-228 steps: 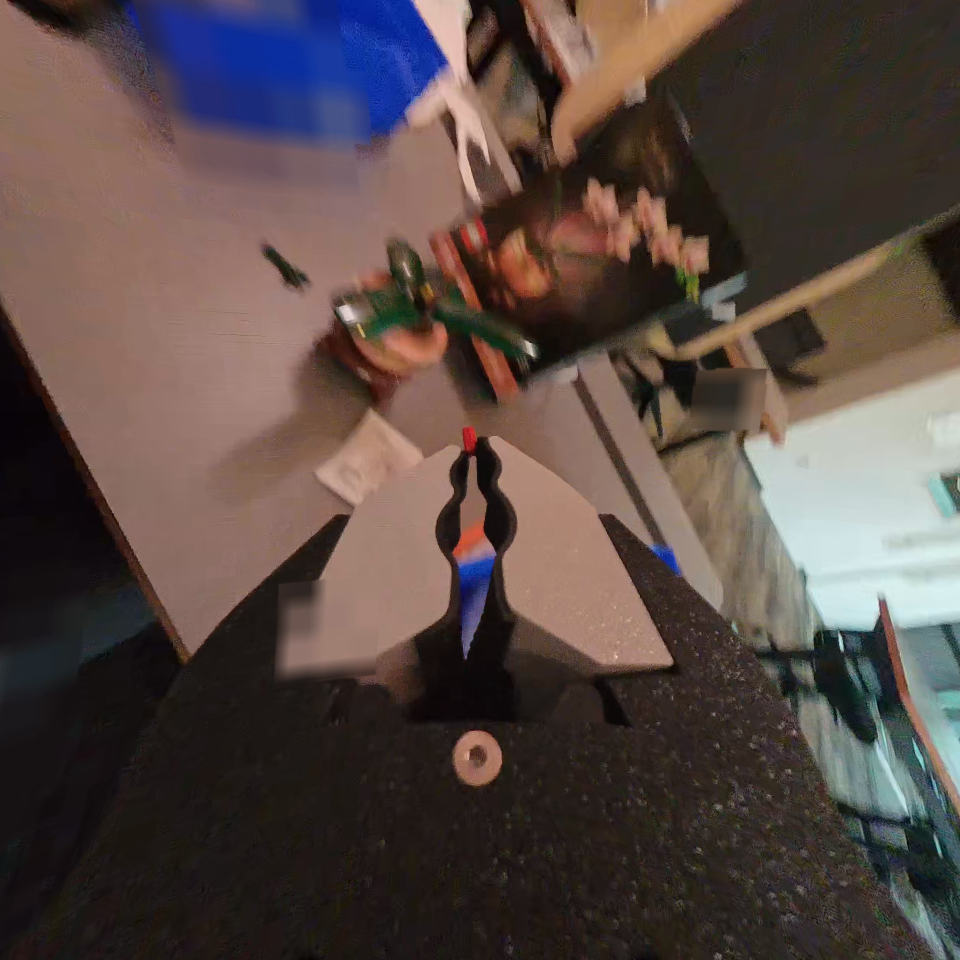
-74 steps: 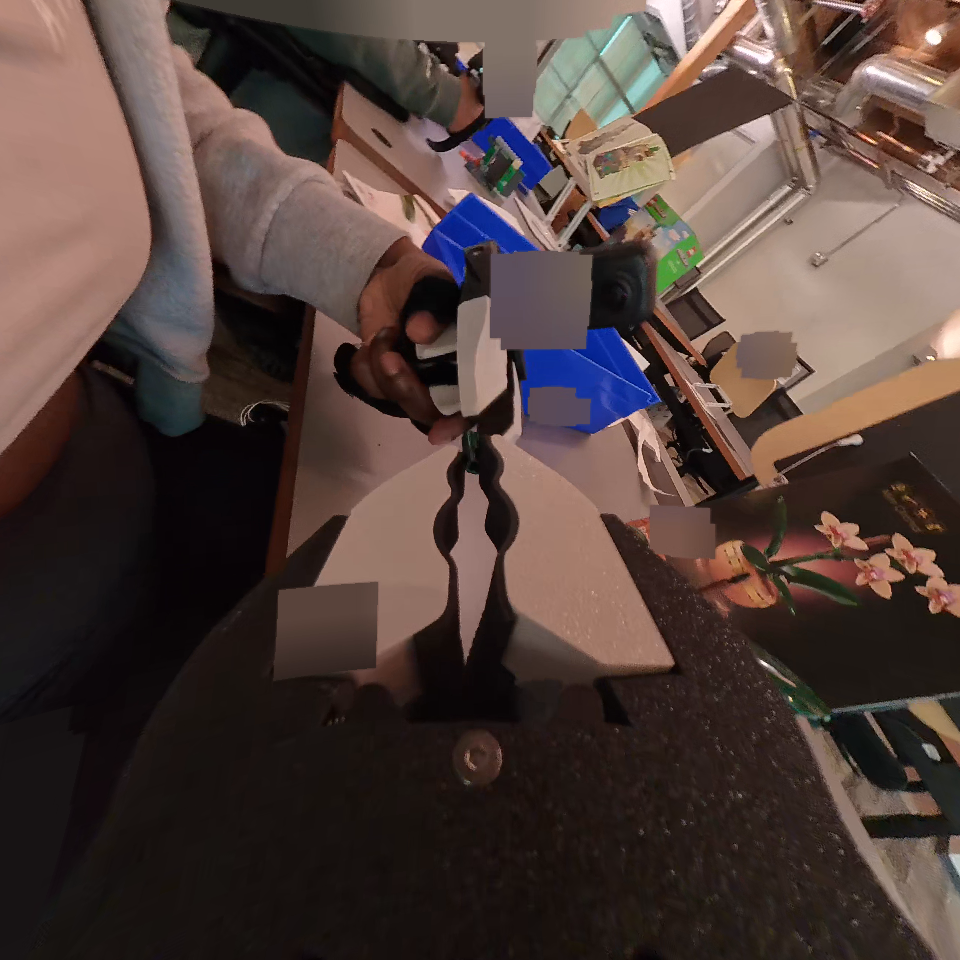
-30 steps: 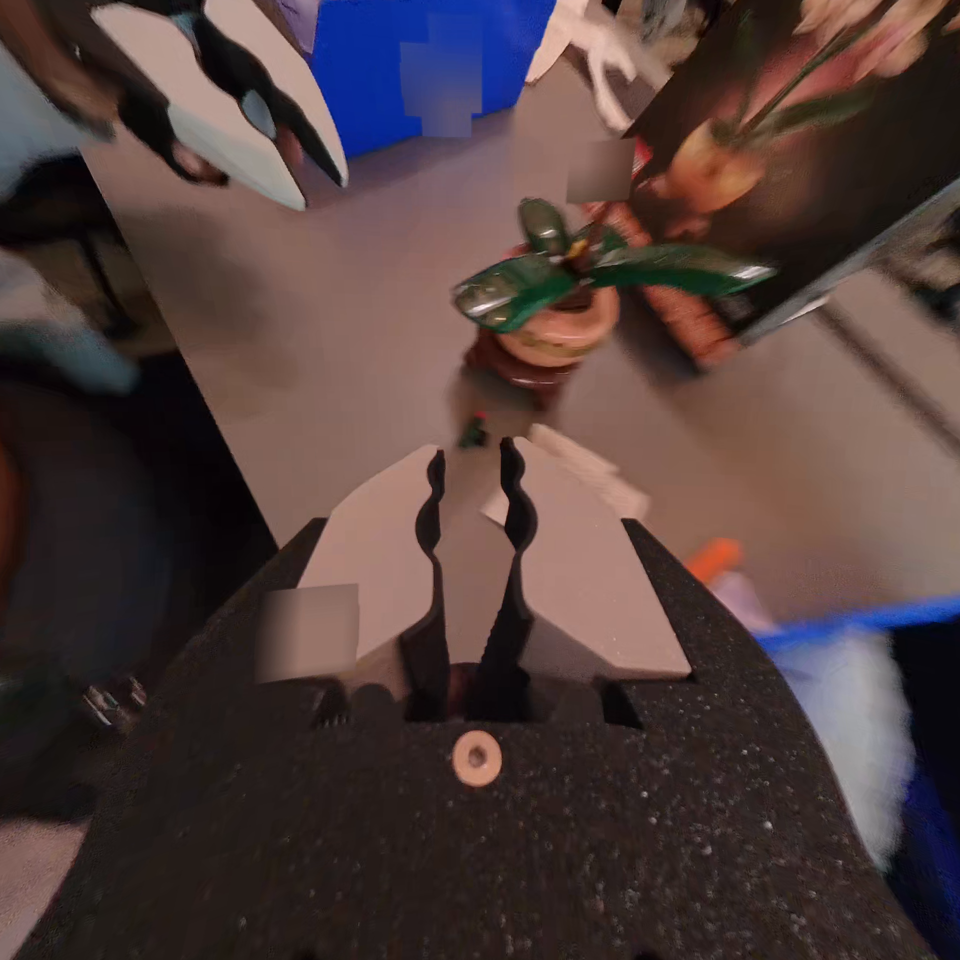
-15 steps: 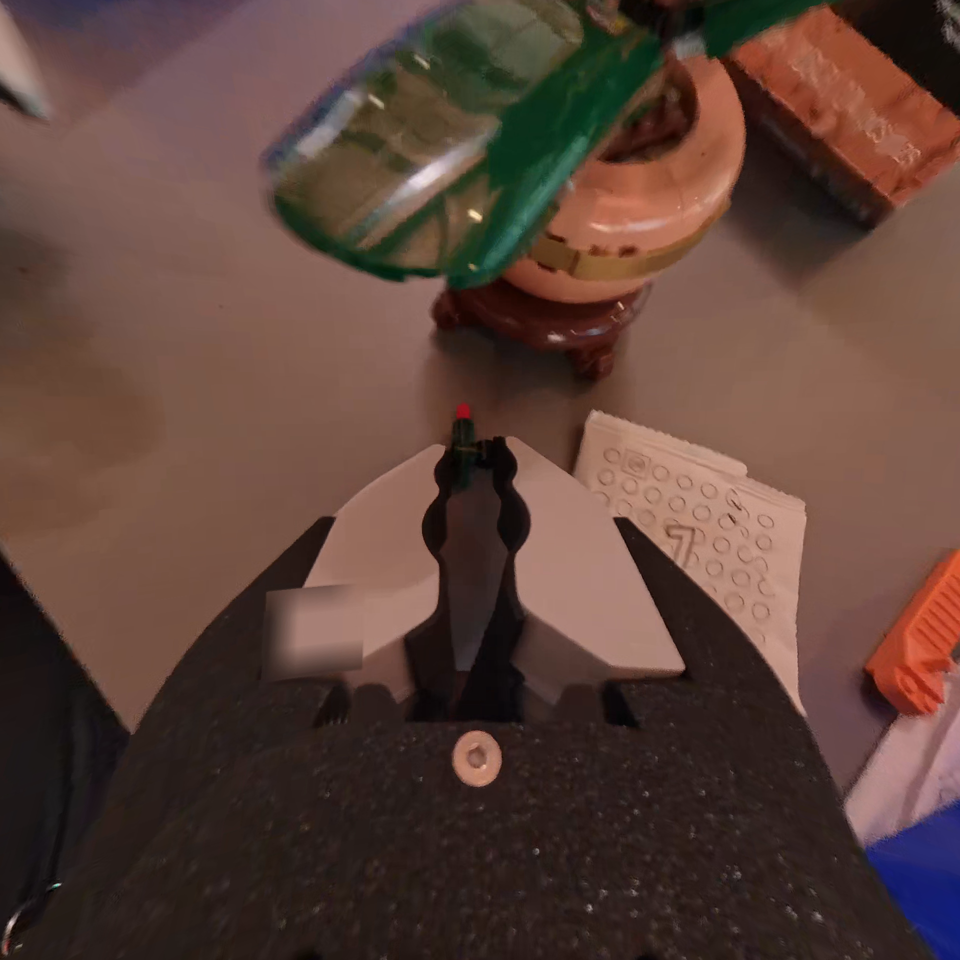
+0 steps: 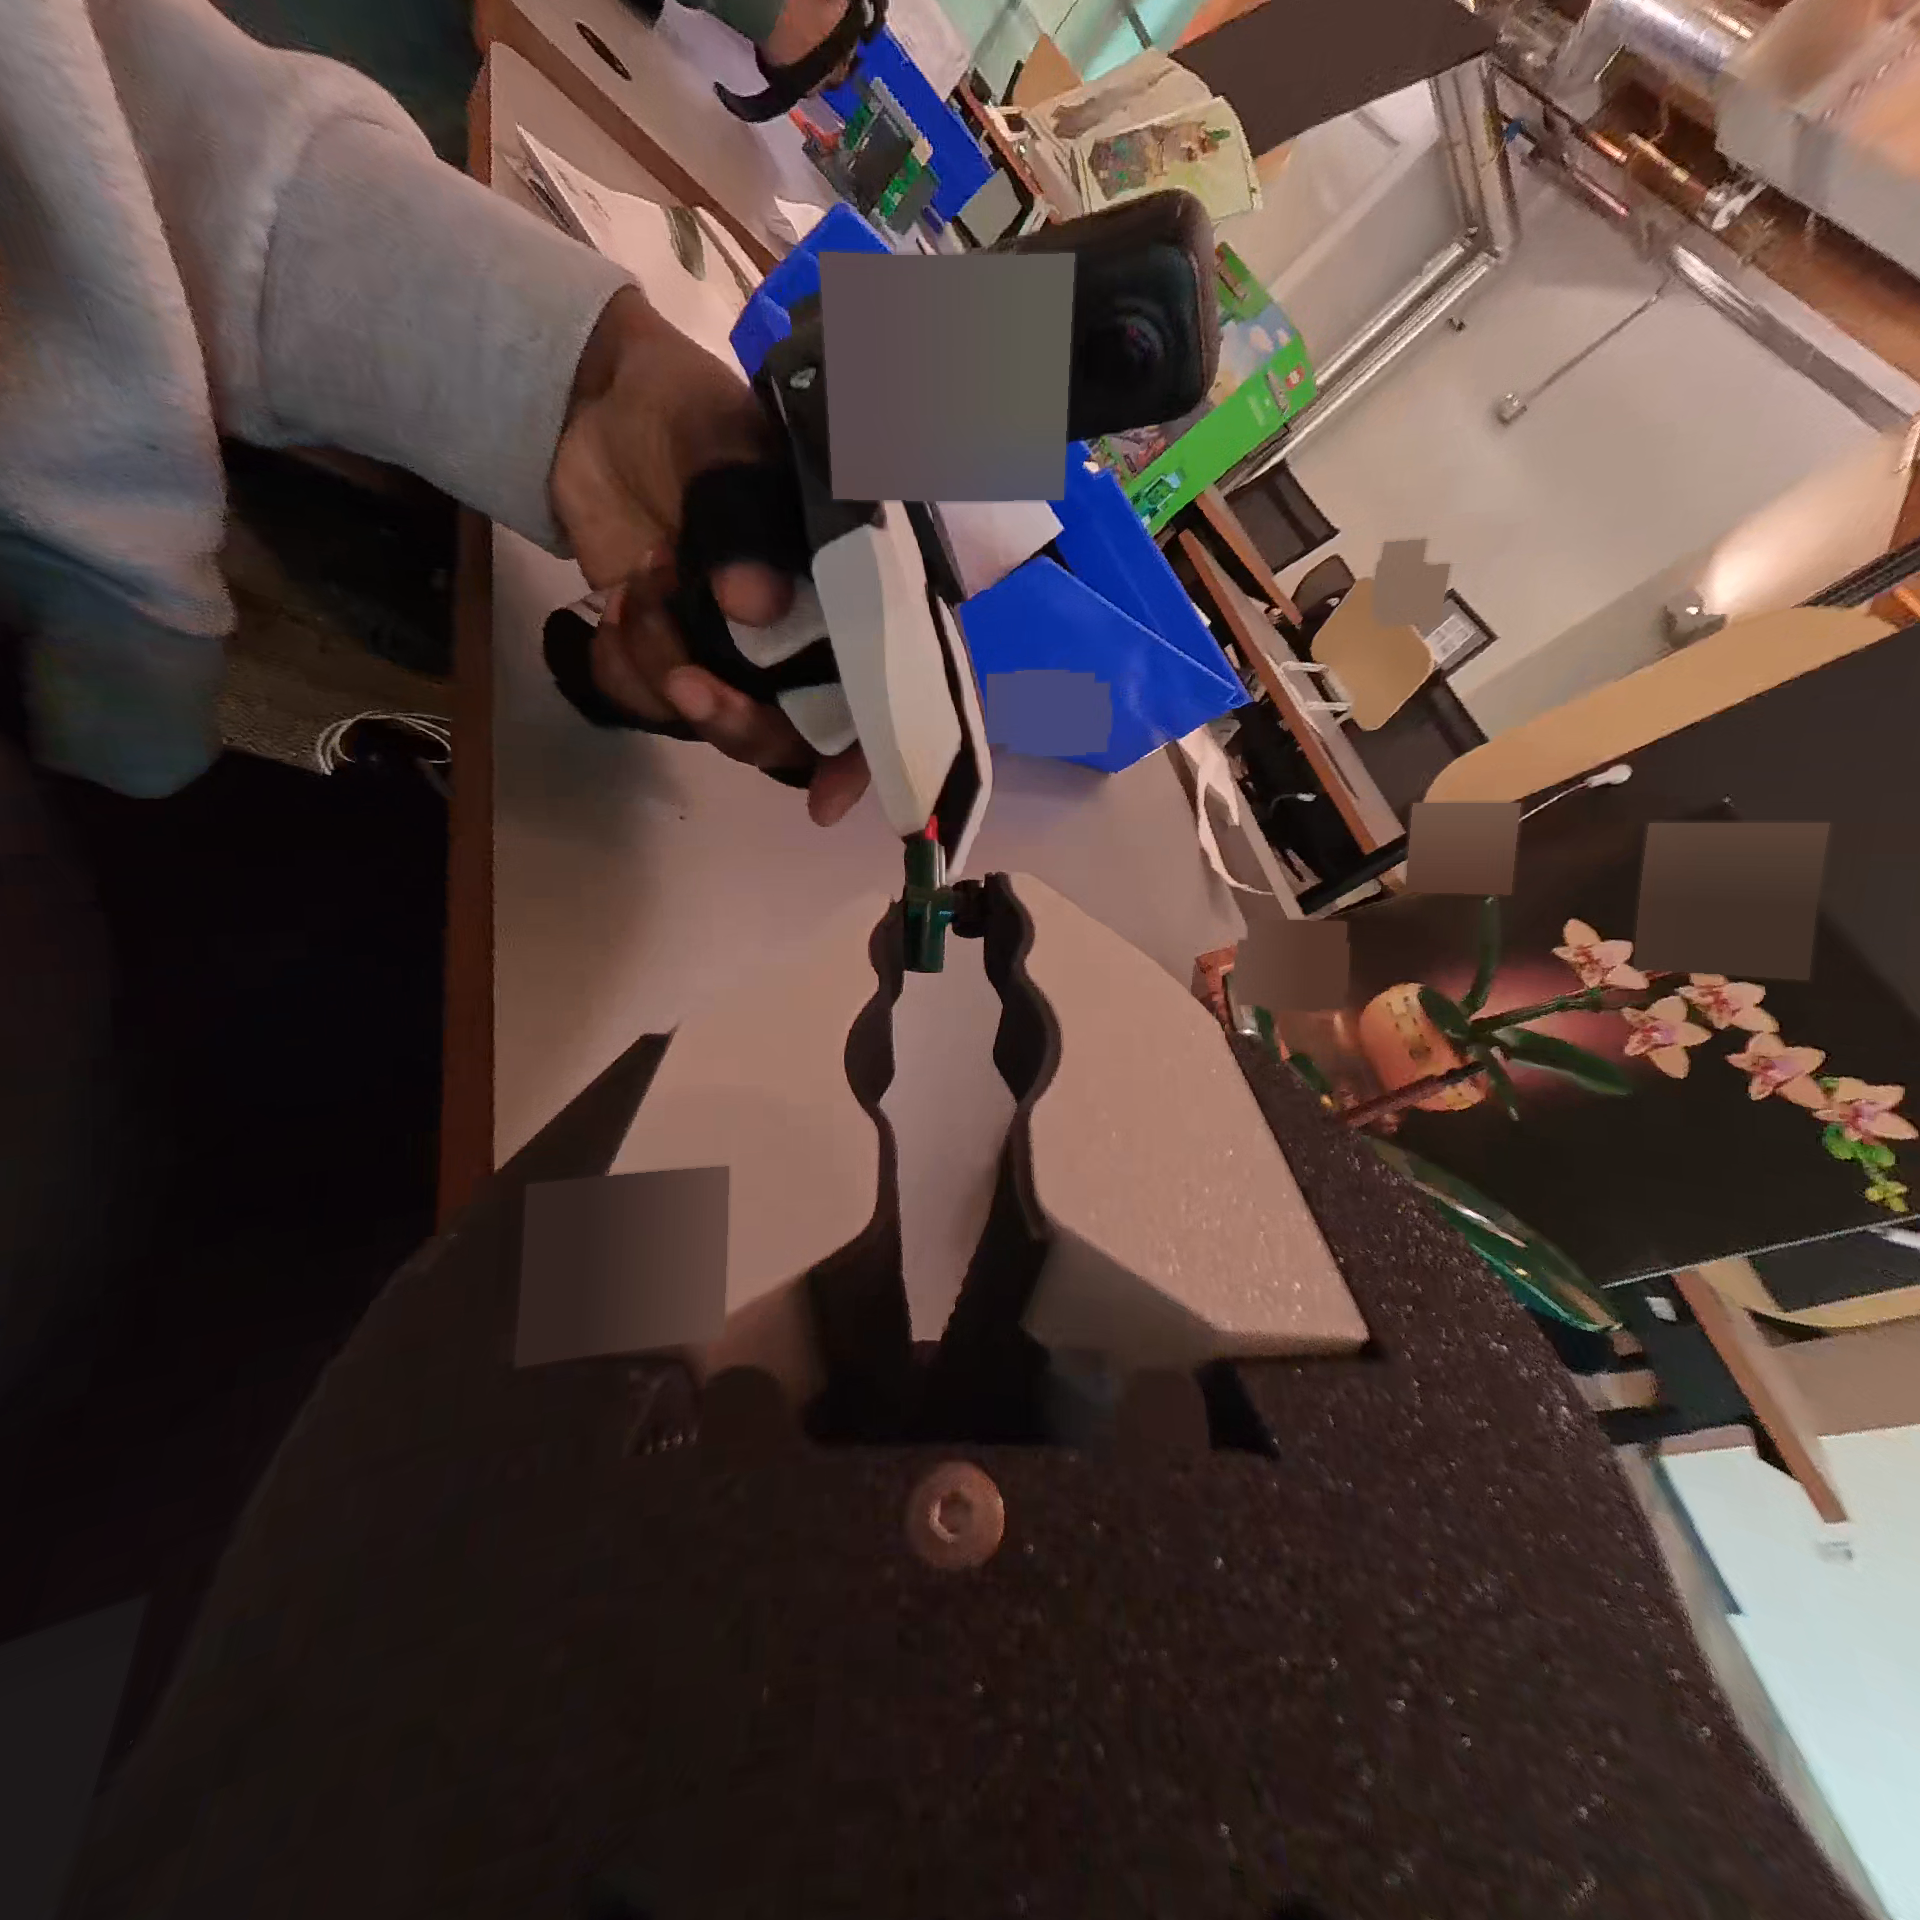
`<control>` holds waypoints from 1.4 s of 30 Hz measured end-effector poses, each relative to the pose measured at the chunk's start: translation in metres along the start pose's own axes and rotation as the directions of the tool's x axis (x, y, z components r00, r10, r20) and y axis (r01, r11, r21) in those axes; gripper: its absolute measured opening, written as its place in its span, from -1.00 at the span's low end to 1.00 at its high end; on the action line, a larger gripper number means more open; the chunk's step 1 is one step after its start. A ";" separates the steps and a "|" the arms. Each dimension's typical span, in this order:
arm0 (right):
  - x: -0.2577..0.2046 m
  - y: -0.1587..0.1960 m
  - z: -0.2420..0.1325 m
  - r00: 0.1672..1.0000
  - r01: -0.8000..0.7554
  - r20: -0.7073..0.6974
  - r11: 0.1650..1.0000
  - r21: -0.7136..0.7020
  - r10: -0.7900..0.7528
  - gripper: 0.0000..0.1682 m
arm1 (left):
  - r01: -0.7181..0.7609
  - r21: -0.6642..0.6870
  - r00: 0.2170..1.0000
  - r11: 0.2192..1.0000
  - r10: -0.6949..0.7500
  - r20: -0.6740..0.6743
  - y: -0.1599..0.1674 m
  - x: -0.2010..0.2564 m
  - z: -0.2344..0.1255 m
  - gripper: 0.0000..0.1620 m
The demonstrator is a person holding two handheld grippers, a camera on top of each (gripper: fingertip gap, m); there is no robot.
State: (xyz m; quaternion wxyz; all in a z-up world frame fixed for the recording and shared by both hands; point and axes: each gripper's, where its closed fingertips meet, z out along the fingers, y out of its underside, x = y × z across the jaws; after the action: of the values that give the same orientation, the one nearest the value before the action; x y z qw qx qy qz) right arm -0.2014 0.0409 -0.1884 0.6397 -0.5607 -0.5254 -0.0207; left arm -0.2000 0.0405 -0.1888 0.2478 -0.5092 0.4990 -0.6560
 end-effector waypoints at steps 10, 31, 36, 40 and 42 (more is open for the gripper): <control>0.005 -0.001 -0.002 0.995 -0.097 0.003 0.995 0.025 0.097 -0.88 | -0.026 0.061 0.999 0.998 0.028 -0.036 -0.008 0.008 -0.007 -0.97; 0.006 -0.007 -0.001 0.985 -0.165 0.055 0.984 0.063 0.161 -0.92 | -0.091 0.005 0.996 0.996 0.091 -0.007 -0.006 0.011 -0.008 -0.99; 0.007 -0.008 -0.001 0.984 -0.170 0.059 0.983 0.071 0.166 -0.94 | -0.112 -0.014 0.994 0.994 0.112 -0.007 -0.006 0.014 -0.012 -0.98; 0.049 0.004 -0.044 0.949 -0.313 0.003 0.937 0.153 0.317 -1.00 | -0.134 0.071 0.984 0.988 0.124 0.125 -0.025 -0.009 -0.063 -0.97; 0.030 0.001 -0.026 0.928 -0.364 0.118 0.928 0.073 0.355 -0.98 | -0.188 0.026 0.975 0.982 0.183 0.128 -0.023 -0.009 -0.055 -0.97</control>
State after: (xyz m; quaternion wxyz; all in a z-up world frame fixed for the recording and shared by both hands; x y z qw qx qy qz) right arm -0.1702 0.0391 -0.1637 0.6305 -0.6172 -0.4460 0.1504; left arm -0.2435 0.0784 -0.1710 0.3482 -0.4957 0.5155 -0.6061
